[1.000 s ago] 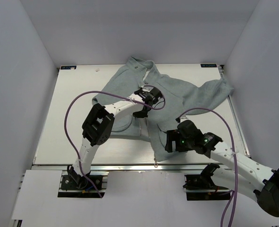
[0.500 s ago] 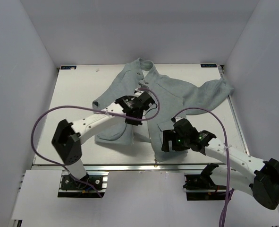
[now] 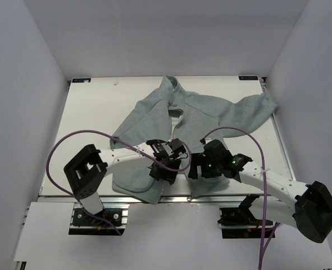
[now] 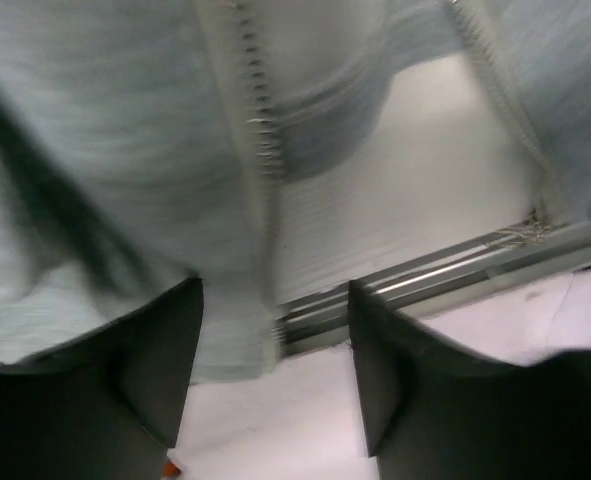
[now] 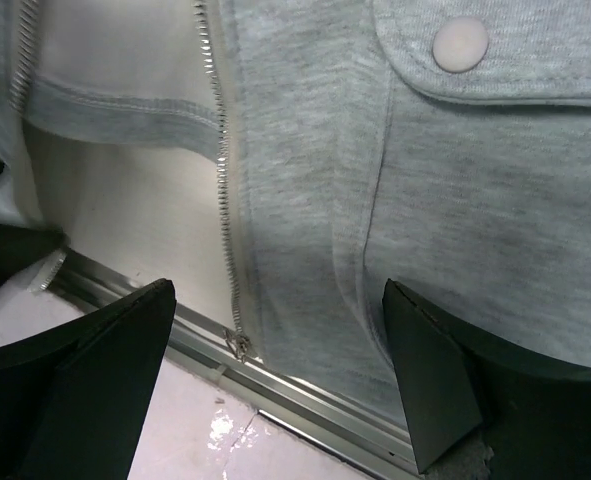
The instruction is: Zip up the jacket
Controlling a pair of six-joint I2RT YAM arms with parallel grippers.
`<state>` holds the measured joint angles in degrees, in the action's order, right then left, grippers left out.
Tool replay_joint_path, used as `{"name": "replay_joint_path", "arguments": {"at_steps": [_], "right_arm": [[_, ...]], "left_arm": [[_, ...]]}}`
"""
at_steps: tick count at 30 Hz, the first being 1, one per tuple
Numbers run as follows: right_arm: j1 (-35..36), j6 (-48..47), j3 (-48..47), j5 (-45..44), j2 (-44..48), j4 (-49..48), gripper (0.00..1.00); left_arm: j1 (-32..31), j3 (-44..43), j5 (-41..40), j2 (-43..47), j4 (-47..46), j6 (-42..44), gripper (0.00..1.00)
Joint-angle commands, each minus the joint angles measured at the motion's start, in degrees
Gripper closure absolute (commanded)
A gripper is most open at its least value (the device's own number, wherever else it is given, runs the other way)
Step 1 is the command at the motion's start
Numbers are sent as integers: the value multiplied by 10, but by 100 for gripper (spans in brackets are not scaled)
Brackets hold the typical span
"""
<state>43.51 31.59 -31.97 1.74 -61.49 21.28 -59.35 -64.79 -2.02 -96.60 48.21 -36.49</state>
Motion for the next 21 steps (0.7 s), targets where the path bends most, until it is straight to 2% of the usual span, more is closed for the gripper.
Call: {"name": "replay_joint_path", "arguments": {"at_steps": [1, 2, 5, 9, 12, 14, 16, 18, 21], "right_arm": [[-2, 0, 7, 1, -18, -20, 11], [-1, 0, 6, -2, -21, -16, 11], [-2, -5, -1, -14, -34, -1, 11], [-1, -21, -15, -31, -42, 32, 11], [-2, -39, -13, -29, -42, 51, 11], [-1, -49, -9, -31, -47, 50, 11], [-1, -50, -9, -36, -63, 43, 11], [-1, -50, -21, -46, -94, 31, 11], [-2, -50, -48, -62, -143, 11, 11]], "left_arm": [[-3, -21, 29, -5, -52, -16, 26], [-3, -29, 26, -6, -48, -16, 14], [-3, -51, -13, 13, -28, -12, 2], [10, -69, -73, 69, 6, -17, 2], [50, -37, -59, 122, -21, -16, 2], [84, 16, -37, 141, -64, -15, 2], [141, 51, 5, 137, -102, -7, 2], [172, 81, -10, 107, -137, -11, 2], [186, 69, -4, 45, -175, -3, 2]]}}
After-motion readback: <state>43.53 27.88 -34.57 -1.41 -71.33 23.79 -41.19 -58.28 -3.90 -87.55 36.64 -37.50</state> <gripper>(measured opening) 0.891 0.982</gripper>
